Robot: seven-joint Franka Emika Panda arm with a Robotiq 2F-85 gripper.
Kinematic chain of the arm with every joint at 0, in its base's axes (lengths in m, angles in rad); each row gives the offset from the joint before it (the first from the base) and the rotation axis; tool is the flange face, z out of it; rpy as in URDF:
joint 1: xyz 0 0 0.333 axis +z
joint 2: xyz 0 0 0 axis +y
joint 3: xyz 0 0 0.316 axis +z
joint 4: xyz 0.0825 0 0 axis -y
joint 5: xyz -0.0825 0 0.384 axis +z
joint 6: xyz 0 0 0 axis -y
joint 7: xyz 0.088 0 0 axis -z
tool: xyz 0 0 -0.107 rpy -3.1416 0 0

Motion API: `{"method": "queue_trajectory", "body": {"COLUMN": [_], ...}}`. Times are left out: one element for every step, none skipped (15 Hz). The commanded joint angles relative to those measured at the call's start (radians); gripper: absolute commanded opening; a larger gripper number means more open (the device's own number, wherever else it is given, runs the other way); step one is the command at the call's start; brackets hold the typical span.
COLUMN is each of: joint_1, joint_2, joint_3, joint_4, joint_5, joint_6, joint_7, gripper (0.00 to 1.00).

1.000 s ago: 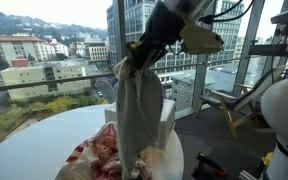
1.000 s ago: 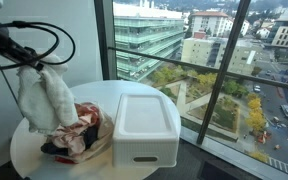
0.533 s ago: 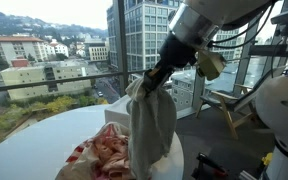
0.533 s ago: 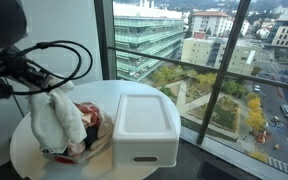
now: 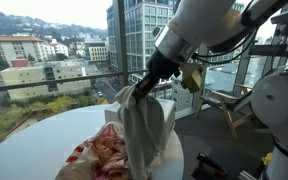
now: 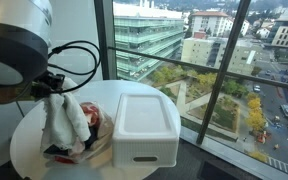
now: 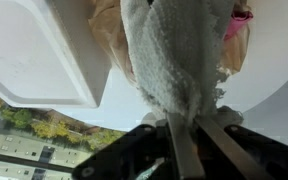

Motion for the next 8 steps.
{"method": "queue_trajectory", "body": {"joint_1": [-0.053,-0.064,-0.074,-0.083,-0.094,-0.106,-0.118,-0.132], "joint_2": [0.008,-0.004,-0.023,-0.039,-0.050,-0.074,-0.102,-0.133], "joint_3": [0.066,0.090,0.118,0.153,0.187,0.226,0.262,0.298], "joint_4": [0.013,0.012,0.013,0.012,0.013,0.013,0.015,0.017], "joint_5": [0.112,0.145,0.174,0.212,0.244,0.281,0.318,0.352], "joint_6": [-0.019,-0.037,-0.047,-0.071,-0.096,-0.123,-0.149,-0.174], "joint_7": [-0.131,-0.160,-0.189,-0.223,-0.251,-0.285,-0.315,-0.348], "gripper": [0.02,0.02,0.02,0.02,0.02,0.02,0.02,0.02]}}
